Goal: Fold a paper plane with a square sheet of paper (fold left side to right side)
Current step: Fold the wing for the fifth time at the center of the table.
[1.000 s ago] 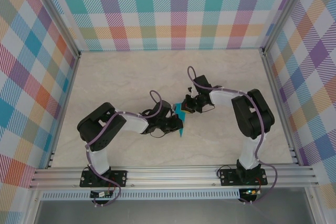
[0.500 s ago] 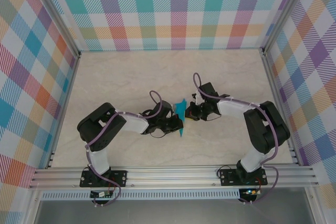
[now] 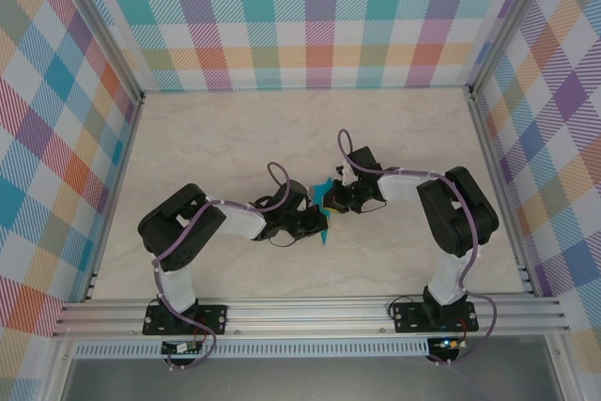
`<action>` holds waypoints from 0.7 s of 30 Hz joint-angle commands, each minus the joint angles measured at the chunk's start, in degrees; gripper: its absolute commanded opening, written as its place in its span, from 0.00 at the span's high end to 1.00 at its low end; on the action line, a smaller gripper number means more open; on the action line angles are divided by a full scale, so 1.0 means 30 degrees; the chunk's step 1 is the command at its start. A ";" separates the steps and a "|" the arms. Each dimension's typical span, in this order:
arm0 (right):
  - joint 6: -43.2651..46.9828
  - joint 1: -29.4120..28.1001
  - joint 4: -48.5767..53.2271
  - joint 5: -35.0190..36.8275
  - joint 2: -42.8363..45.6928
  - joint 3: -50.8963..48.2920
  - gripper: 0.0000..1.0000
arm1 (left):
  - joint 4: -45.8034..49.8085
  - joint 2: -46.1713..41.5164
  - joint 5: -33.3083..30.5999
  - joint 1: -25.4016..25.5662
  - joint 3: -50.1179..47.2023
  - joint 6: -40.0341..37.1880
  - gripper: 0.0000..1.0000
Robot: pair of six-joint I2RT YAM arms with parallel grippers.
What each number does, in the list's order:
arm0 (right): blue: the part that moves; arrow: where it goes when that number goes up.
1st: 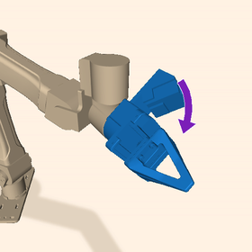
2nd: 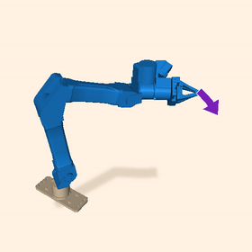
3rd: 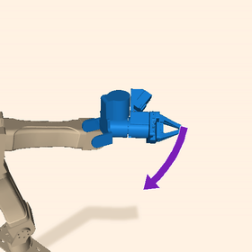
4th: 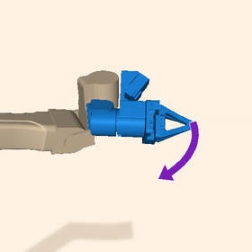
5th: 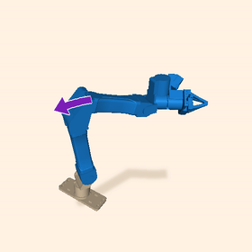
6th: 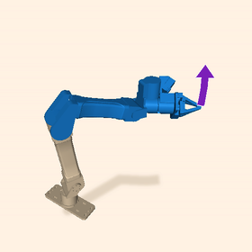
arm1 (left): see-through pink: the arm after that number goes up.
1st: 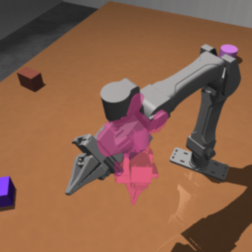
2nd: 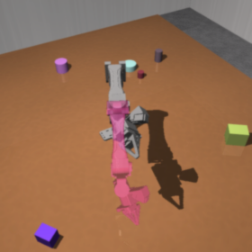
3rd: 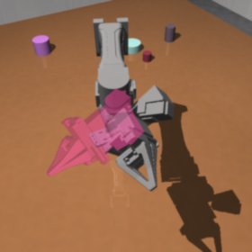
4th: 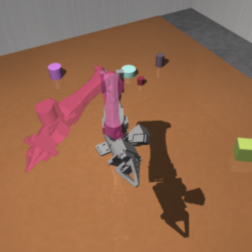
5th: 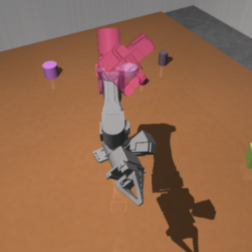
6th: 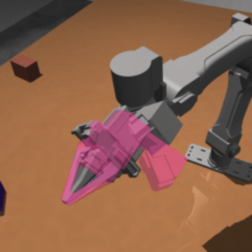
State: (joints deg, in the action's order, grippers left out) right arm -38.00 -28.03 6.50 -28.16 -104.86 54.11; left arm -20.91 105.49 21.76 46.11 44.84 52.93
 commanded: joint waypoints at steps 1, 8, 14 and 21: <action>0.0953 -0.0119 0.0307 0.0718 -0.0494 0.0764 1.00 | 0.2999 0.0460 -0.1130 0.0365 -0.0494 -0.0134 1.00; 0.1936 -0.0017 -0.0124 0.1316 -0.1488 0.1007 1.00 | 0.3043 0.0549 -0.1159 0.0375 -0.0609 -0.0017 1.00; 0.2472 0.0243 -0.0425 0.1791 -0.1637 0.0980 1.00 | 0.3101 0.0547 -0.1161 0.0372 -0.0642 -0.0019 1.00; 0.3227 0.1008 -0.0748 0.1632 -0.1756 0.1622 1.00 | 0.3132 0.0560 -0.1225 0.0390 -0.0680 0.0012 1.00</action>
State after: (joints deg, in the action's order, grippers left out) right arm -31.29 -26.79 6.46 -27.03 -108.27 56.95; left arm -20.86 105.47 21.28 46.33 44.84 52.97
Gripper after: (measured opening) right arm 0.046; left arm 0.042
